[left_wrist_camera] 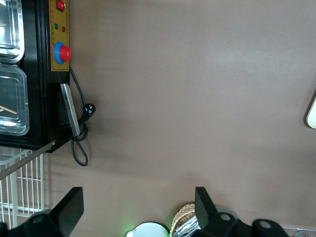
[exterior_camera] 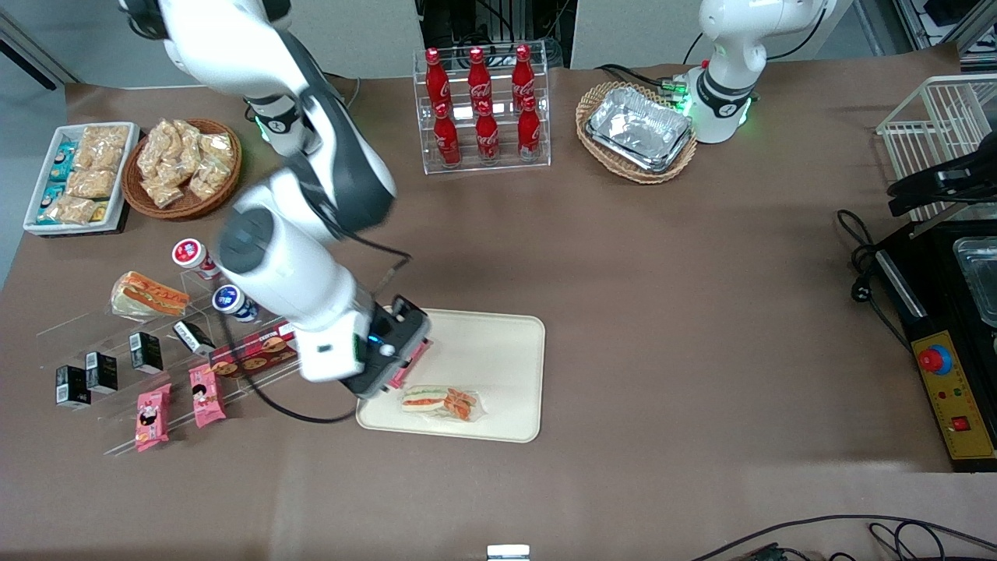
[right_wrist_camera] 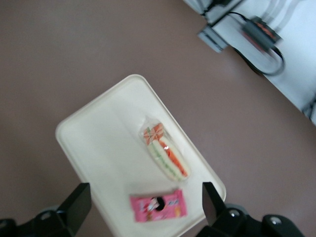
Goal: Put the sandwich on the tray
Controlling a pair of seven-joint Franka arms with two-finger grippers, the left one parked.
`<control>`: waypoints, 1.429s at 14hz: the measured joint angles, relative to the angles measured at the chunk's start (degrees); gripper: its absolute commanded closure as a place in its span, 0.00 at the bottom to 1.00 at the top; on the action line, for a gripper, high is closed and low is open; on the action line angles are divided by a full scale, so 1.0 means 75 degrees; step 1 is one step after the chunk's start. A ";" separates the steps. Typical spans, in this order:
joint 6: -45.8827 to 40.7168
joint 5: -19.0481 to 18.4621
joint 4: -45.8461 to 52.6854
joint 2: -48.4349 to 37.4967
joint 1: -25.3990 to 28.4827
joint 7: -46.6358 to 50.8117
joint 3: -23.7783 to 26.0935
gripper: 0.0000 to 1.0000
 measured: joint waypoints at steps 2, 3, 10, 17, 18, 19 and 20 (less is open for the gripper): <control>-0.0707 -0.0087 -0.0008 -0.0608 -0.0067 0.1491 -0.0132 0.00; -0.1094 -0.0356 -0.0010 -0.0881 -0.0197 0.2068 -0.0158 0.00; -0.3967 -0.1757 -0.0101 -0.2718 -0.3474 0.2798 0.1144 0.00; -0.3733 -0.2403 -0.1115 -0.3216 -0.5704 0.3762 0.2265 0.00; -0.3493 -0.2481 -0.1244 -0.3255 -0.5704 0.3800 0.2284 0.00; -0.3150 -0.2520 -0.1456 -0.3320 -0.5703 0.3841 0.2312 0.00; -0.2797 -0.2547 -0.1713 -0.3395 -0.5703 0.3847 0.2333 0.00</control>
